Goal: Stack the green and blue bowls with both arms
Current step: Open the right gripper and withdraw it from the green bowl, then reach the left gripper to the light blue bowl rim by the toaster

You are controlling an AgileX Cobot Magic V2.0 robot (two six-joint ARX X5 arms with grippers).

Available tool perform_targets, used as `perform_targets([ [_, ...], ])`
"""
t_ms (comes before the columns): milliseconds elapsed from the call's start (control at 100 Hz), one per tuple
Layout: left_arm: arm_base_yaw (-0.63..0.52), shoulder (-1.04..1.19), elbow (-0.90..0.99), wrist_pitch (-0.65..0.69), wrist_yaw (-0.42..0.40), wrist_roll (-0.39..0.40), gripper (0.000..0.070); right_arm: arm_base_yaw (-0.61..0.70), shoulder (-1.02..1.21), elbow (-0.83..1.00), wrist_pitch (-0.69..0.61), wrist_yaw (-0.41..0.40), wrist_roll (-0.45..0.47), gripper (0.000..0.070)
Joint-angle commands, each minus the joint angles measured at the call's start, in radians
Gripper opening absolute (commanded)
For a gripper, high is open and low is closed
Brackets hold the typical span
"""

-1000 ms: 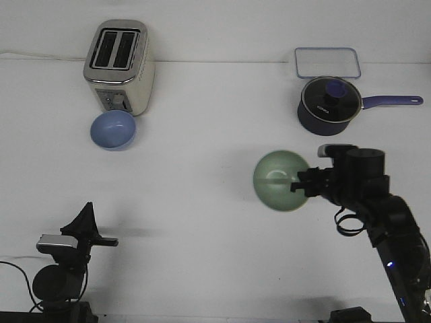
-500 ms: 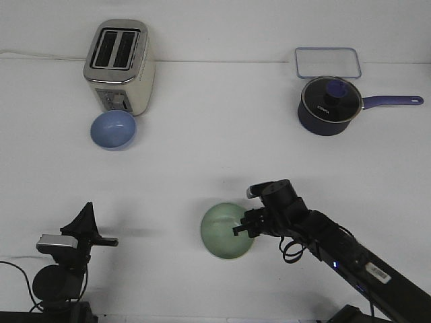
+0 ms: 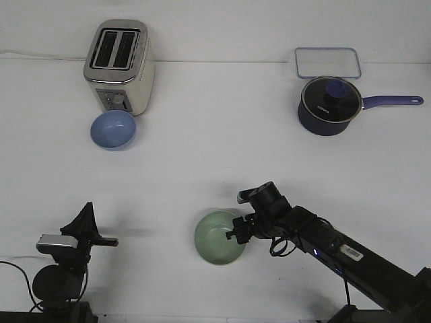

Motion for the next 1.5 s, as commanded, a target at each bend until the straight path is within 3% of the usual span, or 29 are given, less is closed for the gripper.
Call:
perform_targets([
  [0, -0.001, -0.001, -0.018, 0.013, 0.005, -0.014, 0.0013, -0.002, -0.007, 0.015, 0.001, 0.003, -0.031, 0.0358],
  [250, -0.001, -0.001, 0.016, 0.011, 0.005, -0.296, 0.0011, -0.112, -0.208, 0.084, -0.037, 0.005, -0.09, 0.0358],
  [370, -0.001, 0.011, 0.079, -0.076, 0.005, -0.358, 0.0012, -0.219, -0.335, 0.096, -0.032, 0.016, -0.148, 0.0358],
  [560, 0.0, 0.172, 0.268, -0.191, -0.021, -0.366, 0.0014, -0.409, -0.506, 0.077, -0.044, 0.093, -0.301, 0.0358],
  [770, 0.001, 0.579, 0.542, -0.241, -0.022, -0.335, 0.0013, -0.578, -0.689, -0.069, 0.045, 0.098, -0.342, 0.0357],
  [960, 0.007, 0.996, 0.856, -0.421, -0.016, -0.265, 0.0022, -0.649, -0.856, -0.243, 0.109, 0.076, -0.381, 0.0357],
  [1020, 0.011, 1.098, 0.938, -0.468, -0.012, -0.256, 0.011, -0.658, -0.893, -0.283, 0.116, 0.074, -0.38, 0.0357],
  [1070, 0.012, 1.166, 0.993, -0.492, -0.009, -0.253, 0.026, -0.66, -0.92, -0.31, 0.131, 0.074, -0.369, 0.0357],
  [1140, 0.018, 1.265, 1.072, -0.518, -0.003, -0.249, 0.0533, -0.66, -0.952, -0.317, 0.147, 0.074, -0.353, 0.0357],
  [1180, 0.024, 1.308, 1.108, -0.526, 0.0, -0.245, 0.0621, -0.66, -0.963, -0.317, 0.143, 0.075, -0.356, 0.0357],
  [1490, 0.103, 1.612, 1.357, -0.6, 0.043, -0.244, 0.0637, -0.66, -0.963, -0.317, 0.153, 0.069, -0.357, 0.0357],
])
